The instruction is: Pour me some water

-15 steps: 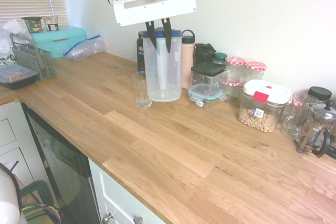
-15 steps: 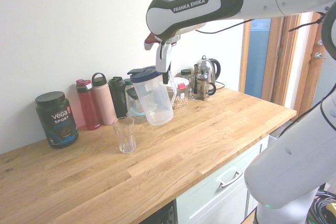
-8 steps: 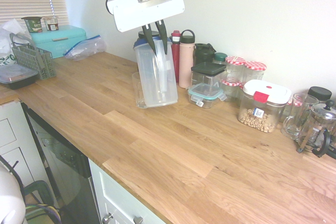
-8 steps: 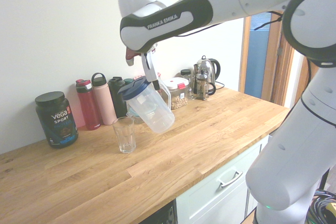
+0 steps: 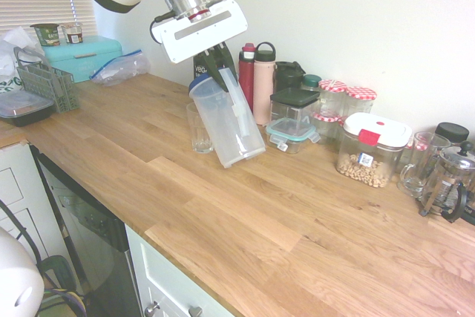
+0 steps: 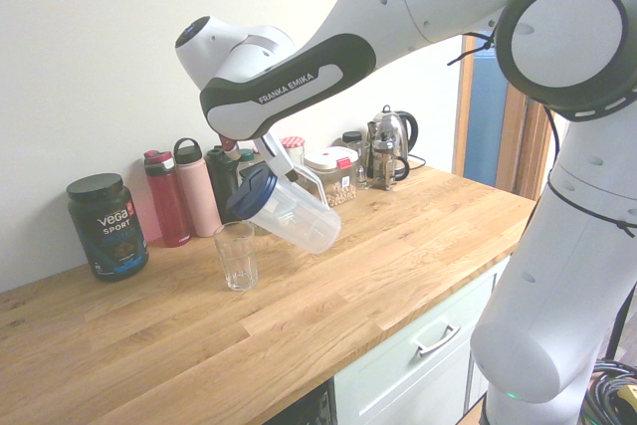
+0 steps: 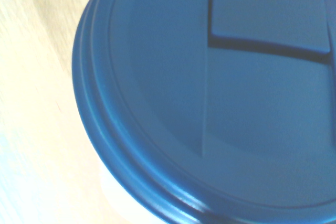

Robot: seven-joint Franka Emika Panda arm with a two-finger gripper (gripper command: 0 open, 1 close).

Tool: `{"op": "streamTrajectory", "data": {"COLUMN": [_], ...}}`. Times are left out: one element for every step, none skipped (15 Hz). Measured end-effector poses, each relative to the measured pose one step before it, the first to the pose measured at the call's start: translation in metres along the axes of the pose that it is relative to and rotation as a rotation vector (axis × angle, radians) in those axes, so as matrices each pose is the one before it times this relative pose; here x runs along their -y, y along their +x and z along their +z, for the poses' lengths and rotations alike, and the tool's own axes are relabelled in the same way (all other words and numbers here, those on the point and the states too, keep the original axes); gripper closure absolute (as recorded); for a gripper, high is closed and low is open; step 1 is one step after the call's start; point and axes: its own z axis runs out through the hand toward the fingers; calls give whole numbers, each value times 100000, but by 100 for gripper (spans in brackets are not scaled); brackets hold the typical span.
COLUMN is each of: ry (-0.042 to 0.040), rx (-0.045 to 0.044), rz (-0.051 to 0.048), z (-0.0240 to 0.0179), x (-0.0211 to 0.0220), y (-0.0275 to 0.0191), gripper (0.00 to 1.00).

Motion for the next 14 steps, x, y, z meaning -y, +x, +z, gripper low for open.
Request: {"op": "streamTrajectory", "data": {"ry": [-1769, -1695, -1620, -951, -660, -468, -605, -763, -362, -44, 46, 880, 2687, 3549], "rx": [527, 579, 622, 440, 372, 366, 257, 179, 260, 115, -15, -457, -1034, -1117], "rz": [-1321, -1187, -1044, -741, -635, -435, -416, -272, -66, 138, 505, 1794, 3943, 4600], "z": [93, 145, 164, 94, -13, -46, -24, 60, 86, 31, -7, -66, -241, -491], "x": [281, 213, 203, 227, 230, 168, 130, 55, 58, 23, -6, -26, -116, -345], "y": [166, 209, 215, 139, 68, 14, 29, 66, 54, 11, -7, -18, -97, -246], "gripper": [100, 100, 100, 100, 100, 100, 100, 100, 100, 100, 100, 100, 100, 100]}}
